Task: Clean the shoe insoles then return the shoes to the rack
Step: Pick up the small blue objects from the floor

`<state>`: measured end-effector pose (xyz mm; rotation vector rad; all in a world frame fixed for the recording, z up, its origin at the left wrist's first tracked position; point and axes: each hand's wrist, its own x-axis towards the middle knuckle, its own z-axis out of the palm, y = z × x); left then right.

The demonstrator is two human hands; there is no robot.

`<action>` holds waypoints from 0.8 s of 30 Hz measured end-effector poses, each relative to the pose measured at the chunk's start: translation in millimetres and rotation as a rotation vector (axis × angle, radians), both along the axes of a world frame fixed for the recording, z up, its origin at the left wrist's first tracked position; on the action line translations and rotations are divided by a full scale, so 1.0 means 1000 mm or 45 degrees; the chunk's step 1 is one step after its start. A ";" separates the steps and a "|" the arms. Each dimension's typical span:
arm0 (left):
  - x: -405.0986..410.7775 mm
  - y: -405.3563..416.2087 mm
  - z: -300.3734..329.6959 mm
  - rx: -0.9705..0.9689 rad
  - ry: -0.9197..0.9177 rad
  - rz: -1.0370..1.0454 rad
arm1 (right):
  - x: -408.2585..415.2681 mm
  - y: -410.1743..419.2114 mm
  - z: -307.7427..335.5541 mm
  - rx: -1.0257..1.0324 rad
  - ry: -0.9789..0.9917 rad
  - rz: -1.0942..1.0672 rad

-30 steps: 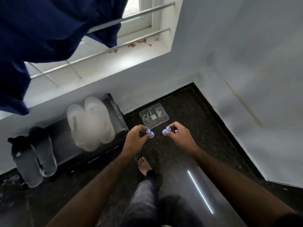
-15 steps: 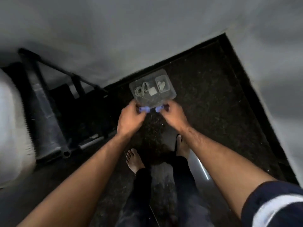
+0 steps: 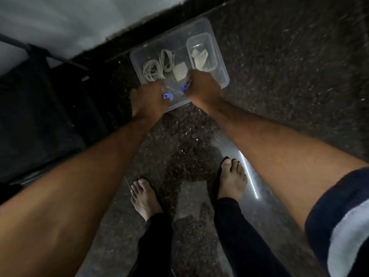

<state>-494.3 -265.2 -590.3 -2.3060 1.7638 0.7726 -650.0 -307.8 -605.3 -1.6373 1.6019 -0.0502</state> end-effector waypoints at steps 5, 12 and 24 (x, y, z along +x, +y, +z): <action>0.010 0.003 -0.039 -0.101 -0.097 -0.074 | 0.018 -0.006 -0.031 -0.031 0.126 0.184; 0.011 0.001 -0.056 -0.051 -0.189 -0.166 | 0.030 -0.007 -0.044 -0.099 0.241 0.257; 0.013 0.015 -0.022 -0.106 0.054 -0.099 | -0.004 -0.017 -0.012 -0.016 0.016 0.247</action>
